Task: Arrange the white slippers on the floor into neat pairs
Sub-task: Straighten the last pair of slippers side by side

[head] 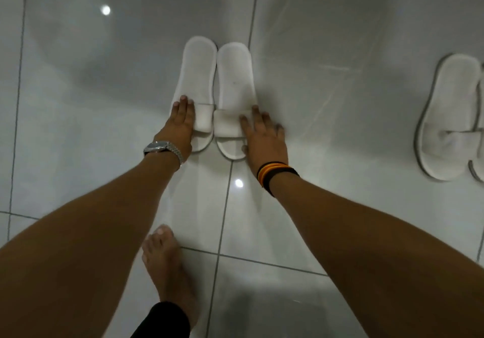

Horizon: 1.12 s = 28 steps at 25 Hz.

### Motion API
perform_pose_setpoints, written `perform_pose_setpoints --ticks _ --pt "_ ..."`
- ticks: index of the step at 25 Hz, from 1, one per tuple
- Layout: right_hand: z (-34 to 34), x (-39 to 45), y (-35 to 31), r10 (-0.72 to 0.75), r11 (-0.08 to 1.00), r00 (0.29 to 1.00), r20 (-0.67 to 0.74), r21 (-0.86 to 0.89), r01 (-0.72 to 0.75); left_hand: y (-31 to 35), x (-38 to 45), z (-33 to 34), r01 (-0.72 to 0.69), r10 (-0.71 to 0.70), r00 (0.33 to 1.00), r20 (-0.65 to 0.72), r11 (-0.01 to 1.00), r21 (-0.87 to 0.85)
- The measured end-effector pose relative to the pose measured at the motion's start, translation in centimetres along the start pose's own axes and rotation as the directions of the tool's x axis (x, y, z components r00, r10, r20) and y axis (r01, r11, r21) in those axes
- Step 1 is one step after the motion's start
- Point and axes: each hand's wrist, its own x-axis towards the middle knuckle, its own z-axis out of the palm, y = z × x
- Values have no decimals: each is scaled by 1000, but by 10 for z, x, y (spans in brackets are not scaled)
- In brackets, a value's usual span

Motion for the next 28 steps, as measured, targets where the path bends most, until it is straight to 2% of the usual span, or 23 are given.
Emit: perform_pose_setpoints --ticks 5,7,9,11,13,17,19,21,23,28 --pt "9 22 -71 47 998 997 -65 51 -44 -70 -1 -30 -23 16 998 58 993 113" --pt "6 13 -65 70 995 991 -111 77 -61 -60 -7 -36 -25 20 999 42 991 132" --pt "-3 -7 -28 100 990 986 -134 113 -85 -23 -14 -40 -8 9 1000 -9 994 110" --pt "-17 -36 41 184 979 975 -128 112 -170 39 -23 -39 -54 56 998 -38 996 71" --pt "-32 -72 129 306 951 943 -131 88 -297 118 -24 -26 -161 163 986 -43 986 45" --pt "-64 -136 301 494 869 856 -153 68 -490 314 -3 13 -322 322 947 -7 944 -72" --pt "-73 -154 372 539 842 835 -106 88 -532 404 15 34 -375 375 927 -4 925 -65" --pt "-72 -168 431 536 837 844 6 130 -532 477 33 56 -401 403 915 26 914 -65" --pt "-67 -182 472 517 837 852 78 161 -522 530 41 72 -411 413 909 64 911 -41" --pt "-74 -216 574 584 789 811 34 208 -578 650 32 100 -446 444 893 69 895 13"
